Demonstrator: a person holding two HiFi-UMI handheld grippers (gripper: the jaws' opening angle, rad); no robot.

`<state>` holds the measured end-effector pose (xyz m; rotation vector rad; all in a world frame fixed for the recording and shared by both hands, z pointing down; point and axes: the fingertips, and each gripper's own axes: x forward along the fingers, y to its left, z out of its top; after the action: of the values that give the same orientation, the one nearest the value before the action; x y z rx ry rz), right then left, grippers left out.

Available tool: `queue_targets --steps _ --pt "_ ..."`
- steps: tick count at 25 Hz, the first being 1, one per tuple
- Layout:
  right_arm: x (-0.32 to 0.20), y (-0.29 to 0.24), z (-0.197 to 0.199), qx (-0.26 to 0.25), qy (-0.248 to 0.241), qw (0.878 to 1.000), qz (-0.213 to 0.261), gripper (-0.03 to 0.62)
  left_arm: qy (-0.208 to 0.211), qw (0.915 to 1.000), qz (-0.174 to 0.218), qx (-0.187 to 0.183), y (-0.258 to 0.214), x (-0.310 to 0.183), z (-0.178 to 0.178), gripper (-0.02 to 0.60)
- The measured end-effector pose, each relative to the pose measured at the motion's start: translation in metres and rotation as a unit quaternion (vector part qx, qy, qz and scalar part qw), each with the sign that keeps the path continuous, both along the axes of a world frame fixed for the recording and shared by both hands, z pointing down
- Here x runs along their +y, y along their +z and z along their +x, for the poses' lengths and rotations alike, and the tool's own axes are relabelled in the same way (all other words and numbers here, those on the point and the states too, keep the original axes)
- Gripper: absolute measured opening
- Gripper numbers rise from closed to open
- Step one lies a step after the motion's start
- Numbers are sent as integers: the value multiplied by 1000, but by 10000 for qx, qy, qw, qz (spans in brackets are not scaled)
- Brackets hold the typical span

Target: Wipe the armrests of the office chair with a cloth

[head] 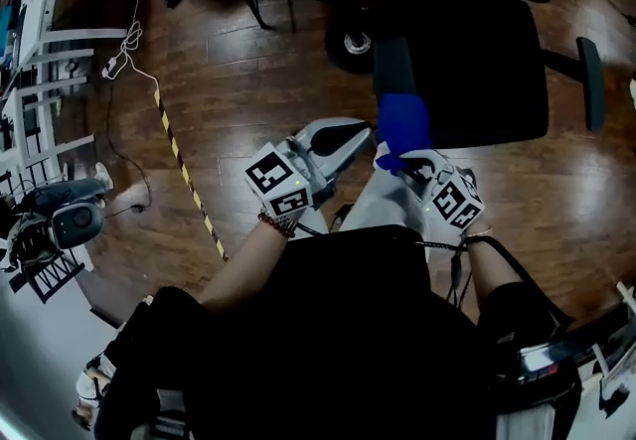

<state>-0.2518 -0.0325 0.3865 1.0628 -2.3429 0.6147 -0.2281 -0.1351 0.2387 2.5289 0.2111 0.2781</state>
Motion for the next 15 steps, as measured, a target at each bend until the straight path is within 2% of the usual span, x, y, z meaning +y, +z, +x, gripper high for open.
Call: queue_targets --steps 3,5,8,9,11,15 --pt "-12 -4 -1 352 1129 9930 -73 43 576 9978 -55 312 -15 -6 -22 6" --pt "-17 -2 -5 606 1907 9797 -66 43 1057 9939 -24 328 -16 -8 -52 6" --pt "-24 2 -4 931 2823 9548 0 43 1672 9849 390 226 1 -24 -86 6" --pt "-26 2 -6 1036 2925 9506 -14 43 1666 9850 444 122 9 -31 -93 6" --pt "-26 4 -21 1185 2889 9500 -61 44 1512 9879 331 -88 22 -37 -101 6" --pt "-29 10 -31 1243 3109 9421 164 44 1441 9894 155 65 58 -29 -107 6"
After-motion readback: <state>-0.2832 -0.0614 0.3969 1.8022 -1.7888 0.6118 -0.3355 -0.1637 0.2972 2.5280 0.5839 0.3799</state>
